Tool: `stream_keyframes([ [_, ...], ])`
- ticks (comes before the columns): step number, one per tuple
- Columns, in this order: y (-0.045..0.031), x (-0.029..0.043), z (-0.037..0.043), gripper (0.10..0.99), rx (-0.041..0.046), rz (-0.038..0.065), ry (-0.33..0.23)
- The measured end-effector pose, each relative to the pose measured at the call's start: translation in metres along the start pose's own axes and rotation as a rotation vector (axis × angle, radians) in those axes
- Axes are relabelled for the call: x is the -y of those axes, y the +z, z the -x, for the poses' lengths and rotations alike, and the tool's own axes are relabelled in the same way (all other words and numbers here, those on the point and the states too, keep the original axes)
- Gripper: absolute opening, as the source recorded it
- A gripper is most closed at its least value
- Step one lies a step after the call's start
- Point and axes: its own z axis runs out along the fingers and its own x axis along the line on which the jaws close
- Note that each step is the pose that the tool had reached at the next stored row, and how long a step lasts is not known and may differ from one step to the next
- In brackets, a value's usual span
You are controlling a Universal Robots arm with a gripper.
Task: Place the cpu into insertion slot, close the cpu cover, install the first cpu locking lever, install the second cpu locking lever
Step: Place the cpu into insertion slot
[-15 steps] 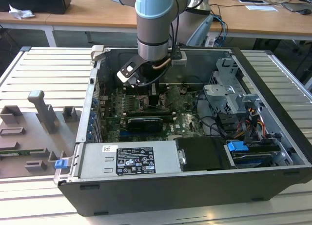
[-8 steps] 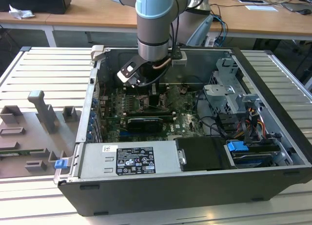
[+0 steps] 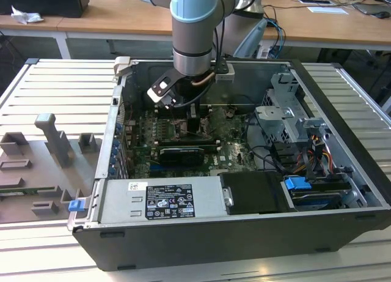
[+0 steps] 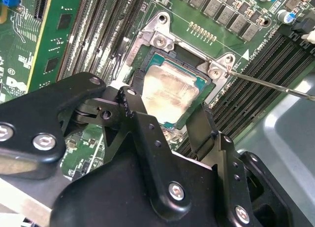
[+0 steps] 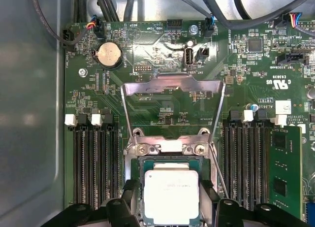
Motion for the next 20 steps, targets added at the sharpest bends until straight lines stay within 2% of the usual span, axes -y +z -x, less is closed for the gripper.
stream_keyframes([
  [7, -0.0095, -0.0004, -0.0002, 0.600, 0.0001, 0.000, 0.000],
  [8, -0.0104, -0.0005, -0.0002, 0.533, 0.0001, 0.000, 0.000],
  [9, -0.0106, -0.0005, -0.0003, 0.533, 0.0001, 0.000, 0.000],
  [10, -0.0109, -0.0005, -0.0003, 0.412, 0.0001, 0.000, 0.000],
  [12, -0.0111, -0.0005, -0.0002, 0.286, 0.0009, 0.000, 0.000],
  [13, -0.0112, -0.0005, -0.0002, 0.286, 0.0012, 0.000, 0.000],
  [15, -0.0115, -0.0005, -0.0002, 0.169, 0.0020, 0.000, 0.000],
  [17, -0.0121, -0.0006, -0.0002, 0.169, 0.0024, 0.000, 0.000],
  [18, -0.0122, -0.0006, -0.0003, 0.106, 0.0025, 0.000, 0.000],
  [20, -0.0125, -0.0006, -0.0003, 0.106, 0.0028, 0.000, 0.000],
])
